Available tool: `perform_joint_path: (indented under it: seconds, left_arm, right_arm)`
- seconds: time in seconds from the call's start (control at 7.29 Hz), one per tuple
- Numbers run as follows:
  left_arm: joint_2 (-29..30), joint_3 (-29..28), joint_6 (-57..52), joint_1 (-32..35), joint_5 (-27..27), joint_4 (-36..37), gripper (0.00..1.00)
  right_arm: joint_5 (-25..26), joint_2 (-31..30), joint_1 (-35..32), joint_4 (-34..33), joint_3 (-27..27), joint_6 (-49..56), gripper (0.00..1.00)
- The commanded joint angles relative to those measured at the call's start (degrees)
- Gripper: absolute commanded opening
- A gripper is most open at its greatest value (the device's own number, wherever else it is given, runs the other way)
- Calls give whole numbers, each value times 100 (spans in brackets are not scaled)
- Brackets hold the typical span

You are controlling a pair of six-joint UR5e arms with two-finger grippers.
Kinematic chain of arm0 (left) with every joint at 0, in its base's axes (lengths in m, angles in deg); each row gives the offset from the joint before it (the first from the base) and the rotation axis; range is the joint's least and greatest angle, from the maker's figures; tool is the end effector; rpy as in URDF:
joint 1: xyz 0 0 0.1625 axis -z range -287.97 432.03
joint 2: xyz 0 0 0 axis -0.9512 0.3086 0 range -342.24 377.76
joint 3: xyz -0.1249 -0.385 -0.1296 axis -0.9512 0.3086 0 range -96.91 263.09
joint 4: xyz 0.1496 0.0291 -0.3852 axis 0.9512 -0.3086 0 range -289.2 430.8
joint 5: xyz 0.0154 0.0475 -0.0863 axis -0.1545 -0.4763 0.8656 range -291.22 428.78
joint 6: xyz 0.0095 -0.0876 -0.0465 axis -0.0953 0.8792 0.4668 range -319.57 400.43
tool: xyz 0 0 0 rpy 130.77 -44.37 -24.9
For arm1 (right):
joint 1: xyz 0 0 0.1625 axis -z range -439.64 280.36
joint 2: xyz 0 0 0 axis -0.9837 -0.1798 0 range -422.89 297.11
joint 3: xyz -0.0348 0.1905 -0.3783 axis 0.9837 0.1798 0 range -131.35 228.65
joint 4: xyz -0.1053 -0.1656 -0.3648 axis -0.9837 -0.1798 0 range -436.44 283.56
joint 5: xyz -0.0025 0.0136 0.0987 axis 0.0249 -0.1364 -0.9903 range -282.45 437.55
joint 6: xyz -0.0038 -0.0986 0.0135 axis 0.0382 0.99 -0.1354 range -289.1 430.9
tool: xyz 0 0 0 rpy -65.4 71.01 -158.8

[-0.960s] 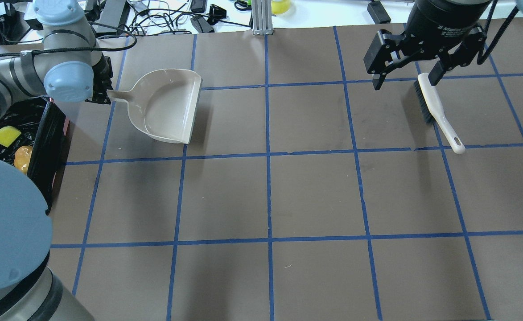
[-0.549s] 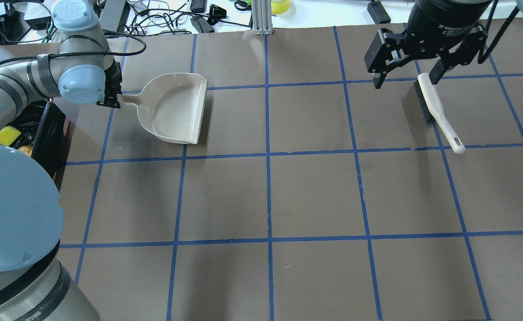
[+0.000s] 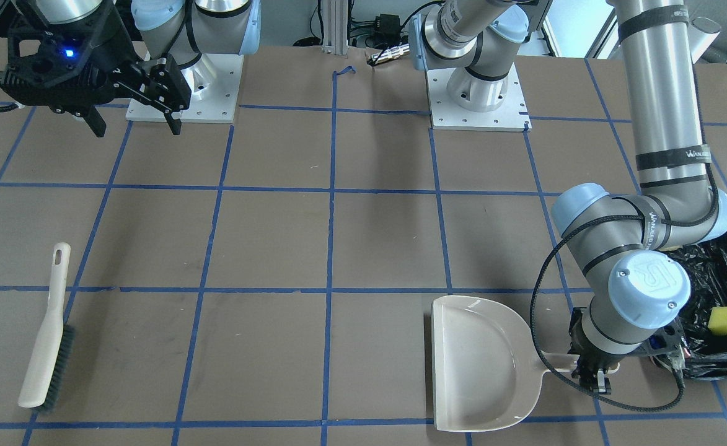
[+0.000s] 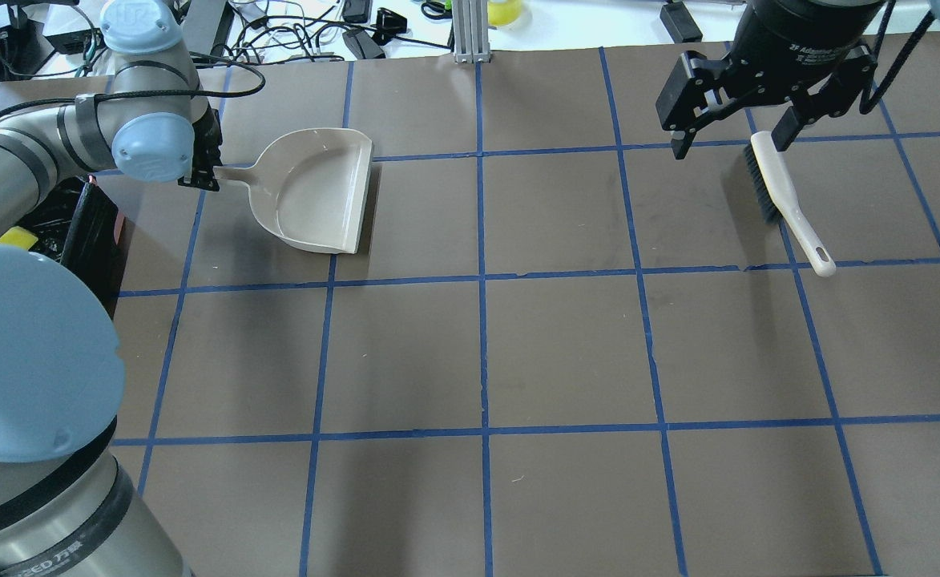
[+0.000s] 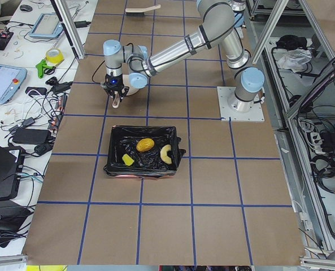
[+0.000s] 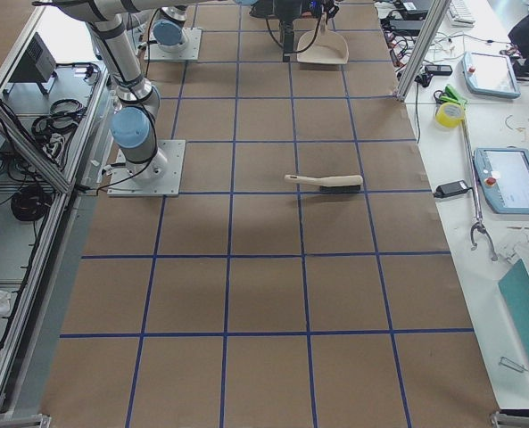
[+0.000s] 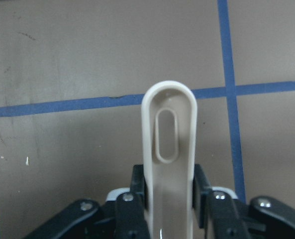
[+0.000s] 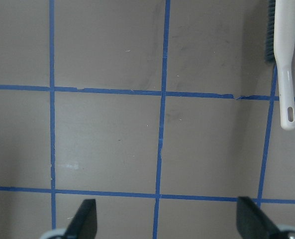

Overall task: Sweep and dump trash into bin
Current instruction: 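Set the dustpan flat on the table with the left gripper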

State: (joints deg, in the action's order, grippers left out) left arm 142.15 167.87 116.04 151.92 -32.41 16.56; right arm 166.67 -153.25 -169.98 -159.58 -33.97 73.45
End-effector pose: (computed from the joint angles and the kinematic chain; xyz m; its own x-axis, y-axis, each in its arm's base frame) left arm 0.0093 -0.7021 0.2364 -0.0702 -0.9955 0.0633 -0.9750 0.0550 -0.2153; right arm 0.1378 -0.4864 0.5423 -0.9986 -0.0506 -0.0147 -0.0504 0.9986 -0.0162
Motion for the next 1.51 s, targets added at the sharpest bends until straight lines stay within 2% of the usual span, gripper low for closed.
perform_joint_path:
  seconds: [0.0,1.37]
  left_arm:
    - [41,-14,103,0,3,0,0]
    - [59,-14,164,62,-50,0,0]
  right_arm:
    - [0,-7,-2,0,0,8,100]
    - [0,28,16,0,0,26,100]
